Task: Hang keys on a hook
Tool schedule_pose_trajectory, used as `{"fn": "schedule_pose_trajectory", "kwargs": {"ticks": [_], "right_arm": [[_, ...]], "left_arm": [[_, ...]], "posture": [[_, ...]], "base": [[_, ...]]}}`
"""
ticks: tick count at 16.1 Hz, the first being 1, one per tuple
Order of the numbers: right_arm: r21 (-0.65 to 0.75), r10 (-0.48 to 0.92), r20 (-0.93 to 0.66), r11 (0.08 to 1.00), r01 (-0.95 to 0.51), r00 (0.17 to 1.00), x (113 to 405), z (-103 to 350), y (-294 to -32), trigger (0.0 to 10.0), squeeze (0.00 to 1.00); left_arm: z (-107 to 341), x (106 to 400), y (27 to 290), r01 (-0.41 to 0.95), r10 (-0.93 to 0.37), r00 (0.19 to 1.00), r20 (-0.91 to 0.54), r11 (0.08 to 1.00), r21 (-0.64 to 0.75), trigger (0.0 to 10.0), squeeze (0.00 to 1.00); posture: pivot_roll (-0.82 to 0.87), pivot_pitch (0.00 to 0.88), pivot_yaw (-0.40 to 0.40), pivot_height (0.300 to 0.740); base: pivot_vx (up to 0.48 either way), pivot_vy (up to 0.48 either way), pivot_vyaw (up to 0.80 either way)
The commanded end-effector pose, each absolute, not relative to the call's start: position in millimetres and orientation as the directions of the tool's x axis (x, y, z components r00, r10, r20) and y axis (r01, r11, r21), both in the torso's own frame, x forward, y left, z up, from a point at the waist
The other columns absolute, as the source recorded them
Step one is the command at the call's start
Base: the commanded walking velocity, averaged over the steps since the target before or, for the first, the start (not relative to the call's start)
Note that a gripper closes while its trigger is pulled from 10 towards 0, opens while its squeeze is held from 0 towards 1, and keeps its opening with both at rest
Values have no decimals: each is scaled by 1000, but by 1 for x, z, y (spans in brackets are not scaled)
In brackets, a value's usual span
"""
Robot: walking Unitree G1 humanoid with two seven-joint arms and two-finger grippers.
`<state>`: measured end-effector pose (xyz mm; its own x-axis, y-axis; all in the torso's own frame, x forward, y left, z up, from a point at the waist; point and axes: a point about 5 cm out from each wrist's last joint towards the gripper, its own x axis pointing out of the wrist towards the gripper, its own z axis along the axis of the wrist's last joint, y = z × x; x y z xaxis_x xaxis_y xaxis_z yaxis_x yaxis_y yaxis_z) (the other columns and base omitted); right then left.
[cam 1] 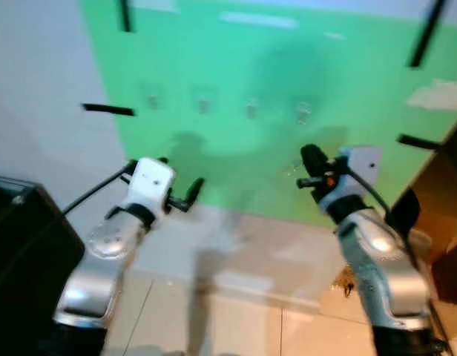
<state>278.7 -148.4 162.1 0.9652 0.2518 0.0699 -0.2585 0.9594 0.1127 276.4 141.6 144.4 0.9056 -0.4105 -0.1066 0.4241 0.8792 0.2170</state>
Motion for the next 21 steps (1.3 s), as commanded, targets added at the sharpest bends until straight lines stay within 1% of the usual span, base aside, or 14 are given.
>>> {"fn": "schedule_pose_trajectory", "kwargs": {"ticks": [1, 4, 8, 11, 12, 13, 14, 19, 20, 21], "right_arm": [[118, 286, 121, 946, -300, 950, 278, 173, -147, 10000, 0], [122, 331, 150, 929, -349, 932, 279, 180, -144, 10000, 0], [151, 357, 194, 909, -387, 914, 289, 194, -143, 10000, 0], [150, 359, 198, 909, -390, 912, 292, 196, -143, 10000, 0], [149, 345, 190, 915, -374, 919, 291, 194, -145, 10000, 0], [165, 278, 157, 939, -303, 948, 289, 185, -150, 10000, 0], [173, 241, 134, 949, -262, 961, 286, 178, -153, 10000, 0], [187, 78, 47, 979, -86, 996, 267, 149, -165, 10000, 0], [180, 33, 21, 983, -36, 999, 261, 144, -167, 10000, 0], [181, 19, 12, 983, -21, 1000, 259, 142, -168, 10000, 0]], "left_arm": [[147, 276, 145, 423, -409, 906, -106, 877, 228, 10000, 0], [148, 275, 145, 435, -423, 900, -105, 869, 235, 10000, 0], [158, 272, 141, 529, -522, 848, -98, 816, 232, 10000, 0], [162, 277, 142, 489, -485, 871, -82, 836, 249, 10000, 0], [162, 278, 143, 459, -456, 887, -71, 853, 251, 10000, 0], [159, 279, 148, 412, -407, 910, -73, 876, 250, 10000, 0], [156, 278, 151, 393, -385, 919, -81, 884, 253, 10000, 0], [146, 272, 157, 363, -343, 932, -119, 894, 262, 10000, 0], [143, 270, 157, 373, -349, 927, -135, 890, 264, 10000, 0], [141, 269, 157, 378, -352, 925, -141, 887, 266, 10000, 0]], "posture": [[2, 0, -14, 740], [9, 0, -22, 740], [14, 0, -21, 740], [18, 0, -25, 740], [20, 0, -27, 740], [21, 0, -28, 740], [21, 0, -27, 740], [3, 0, 2, 740], [-3, 0, 10, 740], [-9, 0, 20, 740]], "base": [[0, 0, 0], [0, 0, 0], [0, 0, 0], [0, 0, 0], [0, 0, 0], [0, 0, 0], [0, 0, 0], [0, 0, 0], [0, 0, 0], [0, 0, 0]]}}
